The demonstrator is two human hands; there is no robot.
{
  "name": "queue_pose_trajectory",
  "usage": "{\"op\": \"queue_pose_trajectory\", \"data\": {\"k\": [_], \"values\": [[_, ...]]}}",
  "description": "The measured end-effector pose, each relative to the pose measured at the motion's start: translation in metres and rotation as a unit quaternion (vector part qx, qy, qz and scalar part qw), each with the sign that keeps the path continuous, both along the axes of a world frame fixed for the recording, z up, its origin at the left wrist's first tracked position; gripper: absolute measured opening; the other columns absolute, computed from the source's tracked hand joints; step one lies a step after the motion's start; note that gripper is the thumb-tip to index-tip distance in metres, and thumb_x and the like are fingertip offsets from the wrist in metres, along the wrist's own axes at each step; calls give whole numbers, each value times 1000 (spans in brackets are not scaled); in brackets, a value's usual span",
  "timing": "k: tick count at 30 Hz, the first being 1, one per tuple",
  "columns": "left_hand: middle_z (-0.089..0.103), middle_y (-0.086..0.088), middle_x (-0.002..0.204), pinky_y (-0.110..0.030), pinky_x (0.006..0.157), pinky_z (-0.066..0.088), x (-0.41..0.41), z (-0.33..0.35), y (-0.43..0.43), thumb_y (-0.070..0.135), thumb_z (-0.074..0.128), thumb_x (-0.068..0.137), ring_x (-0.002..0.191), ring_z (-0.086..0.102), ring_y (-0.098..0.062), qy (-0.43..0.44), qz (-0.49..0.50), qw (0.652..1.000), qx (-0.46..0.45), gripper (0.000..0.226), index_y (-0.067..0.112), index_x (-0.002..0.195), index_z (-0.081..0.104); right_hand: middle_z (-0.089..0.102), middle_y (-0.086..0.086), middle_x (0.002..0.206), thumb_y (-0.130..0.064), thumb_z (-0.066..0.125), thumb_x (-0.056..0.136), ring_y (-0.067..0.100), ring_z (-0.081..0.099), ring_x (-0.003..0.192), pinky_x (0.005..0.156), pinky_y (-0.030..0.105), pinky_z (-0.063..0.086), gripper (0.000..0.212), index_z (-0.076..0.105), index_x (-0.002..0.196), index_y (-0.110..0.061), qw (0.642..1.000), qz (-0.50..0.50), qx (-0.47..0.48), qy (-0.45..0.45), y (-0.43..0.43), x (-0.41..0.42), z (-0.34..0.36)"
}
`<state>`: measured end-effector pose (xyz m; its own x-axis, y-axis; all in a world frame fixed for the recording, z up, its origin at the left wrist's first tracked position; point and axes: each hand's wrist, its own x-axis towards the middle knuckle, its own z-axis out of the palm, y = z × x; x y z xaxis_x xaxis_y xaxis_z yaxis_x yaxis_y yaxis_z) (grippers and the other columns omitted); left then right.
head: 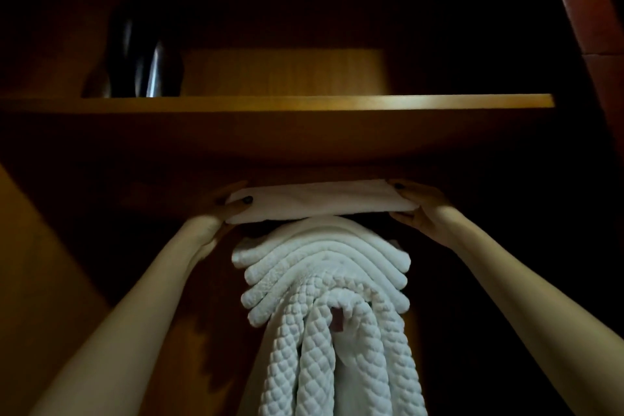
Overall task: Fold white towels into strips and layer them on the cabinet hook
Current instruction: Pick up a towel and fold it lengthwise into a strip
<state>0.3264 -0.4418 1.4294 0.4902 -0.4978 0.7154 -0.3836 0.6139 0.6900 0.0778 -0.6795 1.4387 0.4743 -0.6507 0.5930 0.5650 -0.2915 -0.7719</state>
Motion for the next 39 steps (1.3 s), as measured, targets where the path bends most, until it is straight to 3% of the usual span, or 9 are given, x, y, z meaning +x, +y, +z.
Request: {"op": "queue_pose_trajectory", "data": {"k": [8, 11, 15, 22, 26, 29, 32, 37, 39], "values": [[73, -4, 101, -21, 68, 58, 0, -45, -7, 9, 64, 90, 92, 71, -12, 23, 25, 999, 41, 18, 15, 106, 69, 75, 4, 93, -9, 60, 93, 19, 72, 87, 68, 25, 57, 14, 70, 101, -9, 997, -12, -64, 31, -19, -2, -63], [73, -15, 93, -28, 68, 58, -2, -52, -8, 1, 64, 86, 87, 70, -23, 45, 42, 996, 62, 14, 0, 99, 71, 57, 3, 63, -1, 47, 93, 17, 57, 64, 60, 24, 51, 22, 61, 77, -1, 994, -60, -78, 55, -18, 0, -78], [70, -11, 64, -22, 48, 52, -4, -57, -9, 0, 68, 81, 59, 68, -20, 38, 108, 989, 91, 8, -2, 74, 69, 55, 9, 69, -4, 47, 94, 20, 51, 67, 63, 31, 46, 25, 59, 75, 5, 984, -102, -123, 76, -11, 1, -86], [75, -7, 77, -30, 70, 52, -4, -58, -1, 16, 67, 86, 74, 69, -17, -59, 169, 974, 138, 12, 8, 81, 75, 50, 12, 75, -23, 49, 97, 22, 45, 70, 65, 36, 35, 24, 57, 79, -9, 967, -187, -146, 93, -1, 8, -87], [58, 3, 53, -26, 53, 36, -19, -49, 2, 25, 58, 92, 52, 54, -11, -205, 349, 909, 104, 35, 14, 59, 61, 54, 5, 65, -31, 48, 97, 16, 49, 62, 57, 29, 36, 37, 57, 69, -9, 936, -250, -203, 141, 1, 6, -83], [64, -9, 76, -34, 65, 42, -38, -37, -1, 47, 49, 96, 79, 61, -31, -311, 457, 825, 118, 42, 16, 71, 62, 48, -2, 49, -34, 51, 98, 5, 39, 42, 43, 20, 29, 49, 52, 59, -4, 891, -335, -296, 83, 10, 0, -72], [67, -8, 114, -44, 90, 43, -55, -24, -9, 60, 37, 95, 110, 58, -36, -387, 533, 738, 150, 50, 27, 115, 68, 61, -3, 63, -35, 50, 100, 3, 49, 52, 51, 24, 36, 34, 67, 78, -15, 853, -322, -405, 70, 33, 5, -53], [61, 0, 76, -32, 59, 34, -67, -20, -34, 48, 45, 98, 81, 62, -28, -482, 391, 768, 157, 38, 20, 74, 53, 70, 16, 109, -39, 40, 103, 28, 66, 98, 84, 42, 53, 39, 63, 124, -15, 795, -281, -509, 175, 54, 32, -36], [68, -7, 88, -30, 63, 30, -62, -25, -43, 37, 49, 100, 91, 63, -31, -484, 359, 788, 130, 30, 16, 84, 63, 65, 24, 116, -34, 38, 105, 43, 60, 108, 91, 56, 49, 40, 49, 142, -24, 793, -264, -518, 182, 51, 36, -38]]}}
